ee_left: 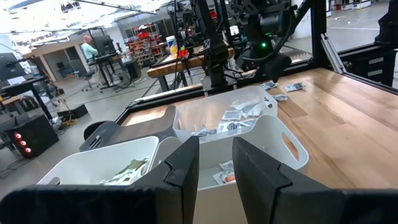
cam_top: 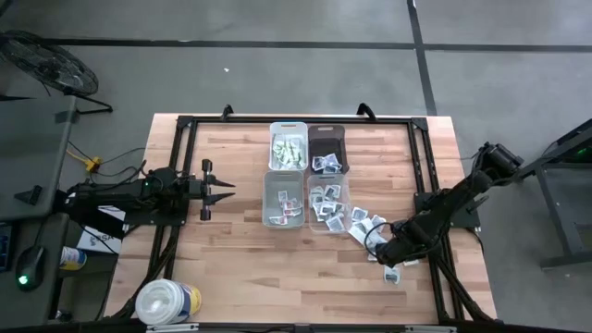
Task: Pick & Place First Aid Supplies
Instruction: Put the gray towelette pack into the transparent bin
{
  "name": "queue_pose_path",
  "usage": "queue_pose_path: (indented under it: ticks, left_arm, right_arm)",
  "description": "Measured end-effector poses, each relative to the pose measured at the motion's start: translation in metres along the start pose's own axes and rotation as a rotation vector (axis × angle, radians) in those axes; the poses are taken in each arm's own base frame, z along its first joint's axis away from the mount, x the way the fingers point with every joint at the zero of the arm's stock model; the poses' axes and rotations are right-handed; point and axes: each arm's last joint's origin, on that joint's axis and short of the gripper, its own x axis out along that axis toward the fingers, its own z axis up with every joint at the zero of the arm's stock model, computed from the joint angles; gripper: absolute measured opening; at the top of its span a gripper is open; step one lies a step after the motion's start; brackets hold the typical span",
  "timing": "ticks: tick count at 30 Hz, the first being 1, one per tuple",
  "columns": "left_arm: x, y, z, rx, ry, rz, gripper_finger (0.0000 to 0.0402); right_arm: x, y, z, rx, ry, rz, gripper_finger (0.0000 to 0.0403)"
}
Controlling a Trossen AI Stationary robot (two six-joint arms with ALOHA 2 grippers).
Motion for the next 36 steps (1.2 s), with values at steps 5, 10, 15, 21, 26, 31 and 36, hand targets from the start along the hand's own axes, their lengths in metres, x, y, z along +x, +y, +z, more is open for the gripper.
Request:
queue_pose_path:
  ticks: [5,10,15,21,26,31,36]
  left_arm:
    - [0.0,0.0,0.0,0.0,0.0,0.0,0.0096]
    - [0.0,0.0,0.0,0.0,0.0,0.0,0.0096]
    - [0.0,0.0,0.0,0.0,0.0,0.0,0.0096]
    - [0.0,0.0,0.0,0.0,0.0,0.0,0.0096]
    - [0.0,0.0,0.0,0.0,0.0,0.0,0.0096]
    - [0.0,0.0,0.0,0.0,0.0,0.0,0.0096]
    - [0.0,0.0,0.0,0.0,0.0,0.0,0.0096]
  right_arm:
    - [0.007,-0.004,0.004,0.005,0.008,-0.02,0.013]
    - [0.015,-0.007,0.009,0.003,0.031,-0.027,0.013]
    - [0.025,-0.005,0.011,-0.027,0.091,0.039,0.013]
    - [0.032,-0.008,0.015,-0.031,0.1,0.041,0.013]
    - [0.032,-0.009,0.016,-0.031,0.094,0.043,0.0112]
    - [0.033,-0.009,0.016,-0.029,0.09,0.043,0.0072]
    - [0.033,-0.009,0.016,-0.033,0.09,0.039,0.003]
